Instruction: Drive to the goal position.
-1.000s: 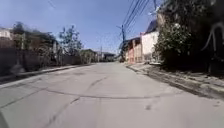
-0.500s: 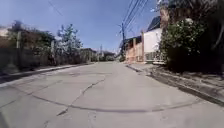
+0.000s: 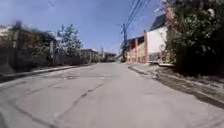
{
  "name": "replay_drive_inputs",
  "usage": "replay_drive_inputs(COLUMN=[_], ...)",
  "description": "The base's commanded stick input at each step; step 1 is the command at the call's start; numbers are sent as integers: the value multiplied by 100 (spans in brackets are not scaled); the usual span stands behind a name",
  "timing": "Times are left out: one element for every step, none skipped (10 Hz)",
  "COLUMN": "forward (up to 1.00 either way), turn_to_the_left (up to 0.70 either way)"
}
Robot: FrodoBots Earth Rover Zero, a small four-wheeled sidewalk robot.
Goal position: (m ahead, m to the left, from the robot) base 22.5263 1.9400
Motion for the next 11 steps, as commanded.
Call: replay_drive_inputs(forward=[85,85,85,85,85,85,85,85,85,85,85], turn_to_the_left=[0,0,0,0,0,0,0,0,0,0,0])
